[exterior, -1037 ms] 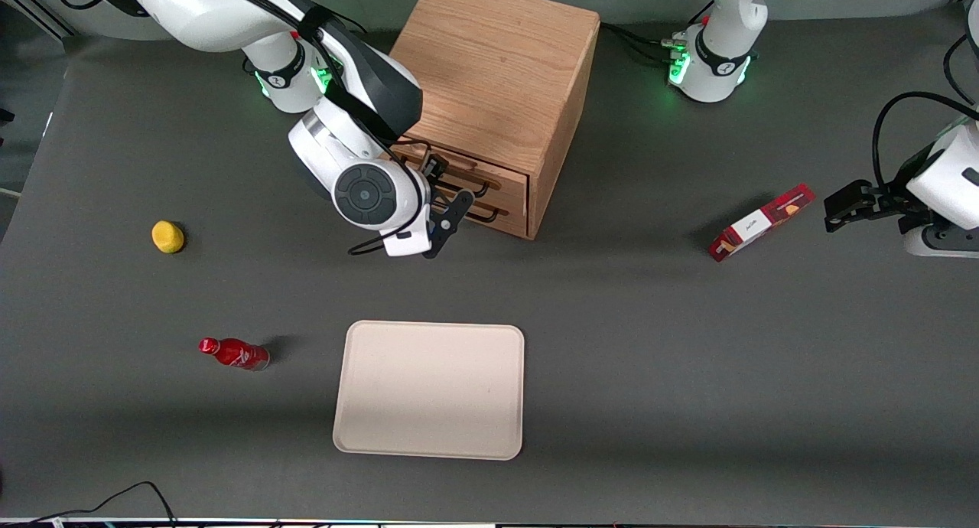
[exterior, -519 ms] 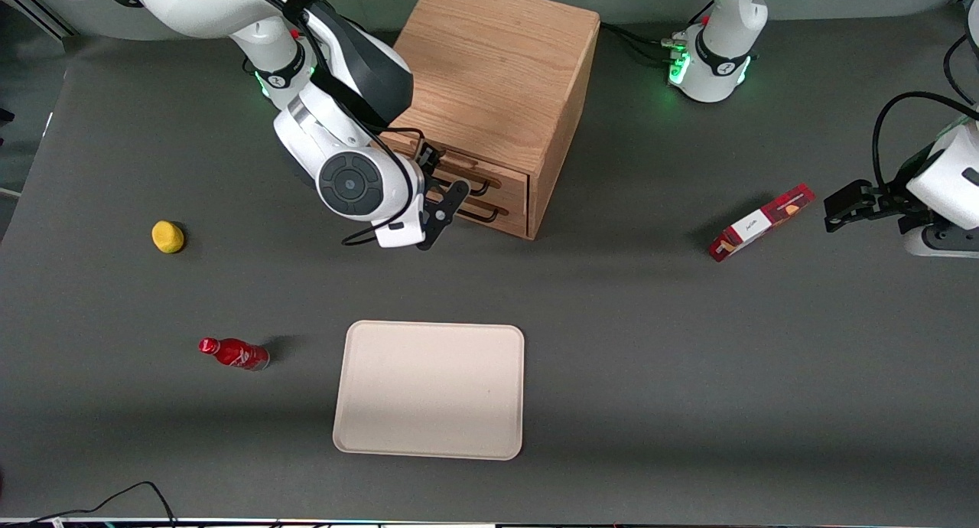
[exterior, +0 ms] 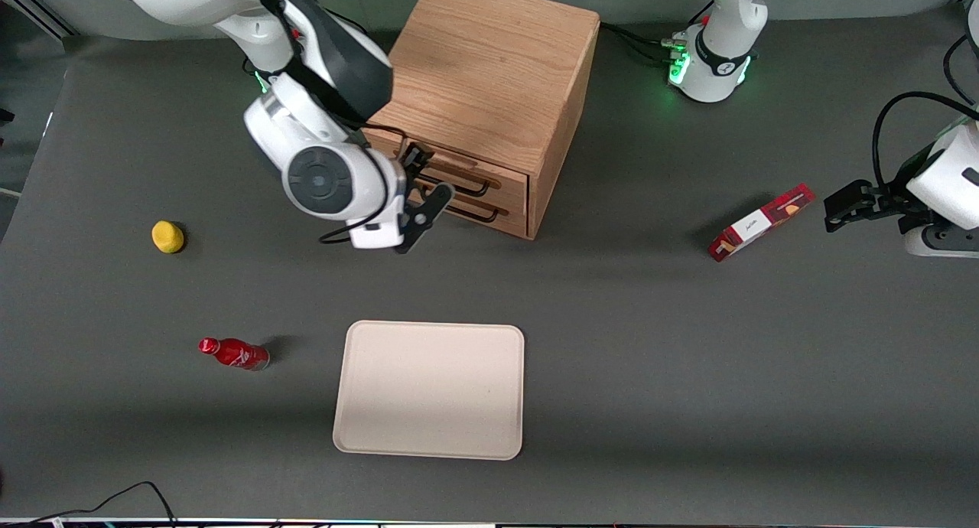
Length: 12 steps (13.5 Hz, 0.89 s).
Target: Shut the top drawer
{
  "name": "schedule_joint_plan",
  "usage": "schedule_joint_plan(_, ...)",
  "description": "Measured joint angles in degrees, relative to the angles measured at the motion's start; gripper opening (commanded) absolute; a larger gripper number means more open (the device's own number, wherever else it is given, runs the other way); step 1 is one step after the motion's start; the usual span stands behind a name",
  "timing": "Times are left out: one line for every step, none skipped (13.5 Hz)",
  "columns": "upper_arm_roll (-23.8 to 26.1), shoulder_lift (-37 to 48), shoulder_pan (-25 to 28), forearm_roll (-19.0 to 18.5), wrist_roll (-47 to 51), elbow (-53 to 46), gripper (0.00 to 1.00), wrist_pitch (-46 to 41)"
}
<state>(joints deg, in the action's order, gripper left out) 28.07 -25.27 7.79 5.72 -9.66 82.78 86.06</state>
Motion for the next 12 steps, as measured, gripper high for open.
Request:
schedule_joint_plan(-2.59,0.68,-0.16,-0.01,0.0,-0.97,1.0,-0.21)
schedule_joint_plan(-5.27,1.36,-0.38,-0.03,0.0,-1.94,1.0,-0.48)
schedule_joint_plan(-8.24,2.18,-0.62,-0.11,0.12,-2.93,1.0,-0.57)
schedule_joint_plan(-11.28,3.07,-0.73,-0.21,0.6,-3.58,1.0,-0.6)
schedule_joint_plan(-14.74,4.1,-0.76,-0.29,2.11,-4.06,1.0,-0.59)
schedule_joint_plan(-18.45,5.2,-0.85,-0.33,4.91,-4.35,1.0,-0.42)
schedule_joint_plan(-22.23,6.35,-0.93,-0.35,7.67,-4.48,1.0,0.0)
schedule_joint_plan(-25.69,7.43,-1.03,-0.4,9.07,-4.53,1.0,0.79)
schedule_joint_plan(-28.79,8.56,-1.14,-0.83,9.72,-4.5,1.0,1.59)
schedule_joint_plan(-31.02,9.58,-1.26,-2.0,9.96,-4.24,1.0,1.93)
schedule_joint_plan(-32.45,10.71,-1.5,-3.36,10.18,-3.4,1.0,2.51)
schedule_joint_plan(-33.08,12.06,-2.09,-4.35,10.72,-1.92,1.0,3.42)
